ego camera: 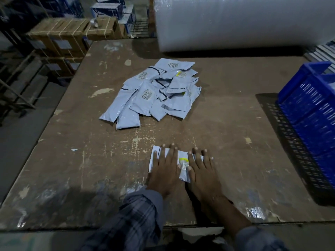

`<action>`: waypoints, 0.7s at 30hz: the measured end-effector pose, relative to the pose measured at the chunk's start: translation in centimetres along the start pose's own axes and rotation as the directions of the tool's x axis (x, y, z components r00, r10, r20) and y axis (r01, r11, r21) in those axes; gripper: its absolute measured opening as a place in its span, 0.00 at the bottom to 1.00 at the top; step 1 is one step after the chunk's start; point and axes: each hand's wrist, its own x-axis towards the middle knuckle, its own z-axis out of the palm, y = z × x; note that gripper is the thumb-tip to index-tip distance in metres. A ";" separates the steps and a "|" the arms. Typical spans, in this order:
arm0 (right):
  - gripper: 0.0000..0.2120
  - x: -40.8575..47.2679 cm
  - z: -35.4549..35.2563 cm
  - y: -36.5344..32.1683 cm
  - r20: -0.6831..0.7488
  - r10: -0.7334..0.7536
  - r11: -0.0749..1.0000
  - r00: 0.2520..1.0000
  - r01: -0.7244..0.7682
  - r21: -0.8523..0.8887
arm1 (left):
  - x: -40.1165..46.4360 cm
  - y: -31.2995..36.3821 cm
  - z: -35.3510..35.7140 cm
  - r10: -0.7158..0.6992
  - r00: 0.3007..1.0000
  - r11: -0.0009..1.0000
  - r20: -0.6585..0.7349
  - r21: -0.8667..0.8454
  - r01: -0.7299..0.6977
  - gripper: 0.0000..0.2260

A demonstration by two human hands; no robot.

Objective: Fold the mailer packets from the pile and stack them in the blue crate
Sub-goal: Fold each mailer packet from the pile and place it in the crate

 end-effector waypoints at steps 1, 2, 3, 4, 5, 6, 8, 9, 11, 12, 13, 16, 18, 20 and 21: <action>0.29 1.2 0.0 0.2 0.007 0.017 1.000 1.000 -0.017 -0.004 | -0.7 0.0 0.4 0.081 0.997 0.997 0.020 0.012 -0.081 0.29; 0.29 2.5 -0.1 0.2 0.017 0.040 0.999 0.999 -0.040 -0.015 | -1.4 -0.1 0.6 0.140 0.989 0.990 0.040 0.013 -0.141 0.29; 0.29 3.5 -0.2 0.2 0.026 0.067 0.997 0.997 -0.067 -0.030 | -1.9 -0.5 0.6 0.175 0.983 0.985 0.061 0.002 -0.175 0.29; 0.30 4.1 -0.3 0.1 0.026 0.088 0.995 0.996 -0.087 -0.042 | -2.1 -0.8 0.6 0.197 0.978 0.980 0.068 -0.013 -0.197 0.29; 0.30 4.2 -0.3 0.0 0.016 0.092 0.995 0.996 -0.091 -0.047 | -2.0 -1.3 0.5 0.211 0.975 0.977 0.064 -0.023 -0.210 0.29; 0.31 3.8 -0.2 0.0 0.003 0.077 0.996 0.997 -0.077 -0.051 | -1.6 -1.7 0.4 0.205 0.977 0.978 0.061 -0.033 -0.204 0.28; 0.31 2.3 0.1 0.1 -0.010 0.013 0.998 1.000 -0.013 -0.057 | -0.6 -2.2 -0.2 0.077 0.996 0.996 0.055 -0.045 -0.074 0.28; 0.30 1.5 -0.1 0.2 -0.021 -0.014 0.998 1.000 0.013 -0.053 | -0.1 -2.1 -0.7 -0.033 0.998 0.998 0.051 -0.051 0.036 0.29; 0.29 1.0 -0.7 0.6 -0.020 -0.040 0.999 0.999 0.040 -0.011 | 0.4 -1.6 -1.4 -0.223 0.973 0.972 0.067 -0.061 0.227 0.30; 0.28 1.2 -1.2 0.8 -0.006 -0.036 0.999 0.999 0.037 0.015 | 0.4 -1.3 -1.5 -0.268 0.960 0.959 0.083 -0.068 0.274 0.32; 0.29 1.6 -1.9 1.0 0.009 -0.022 0.999 1.000 0.022 0.037 | 0.3 -1.2 -1.6 -0.282 0.955 0.953 0.094 -0.084 0.290 0.33; 0.35 2.7 -4.3 1.7 0.052 0.048 0.987 0.997 -0.055 0.150 | 0.4 -1.5 -2.2 -0.274 0.960 0.935 0.060 -0.217 0.280 0.31; 0.37 3.1 -5.6 2.4 0.076 0.049 0.985 0.996 -0.061 0.164 | 0.4 -1.6 -2.4 -0.288 0.958 0.916 0.013 -0.287 0.279 0.27; 0.27 3.1 -6.8 3.7 0.031 0.011 0.995 0.999 -0.014 0.098 | 0.9 -1.3 -2.3 -0.305 0.952 0.903 -0.005 -0.318 0.288 0.27; 0.22 3.0 -7.5 4.5 -0.013 0.003 0.997 1.000 -0.003 0.071 | 1.2 -0.8 -2.4 -0.316 0.949 0.890 -0.010 -0.350 0.293 0.27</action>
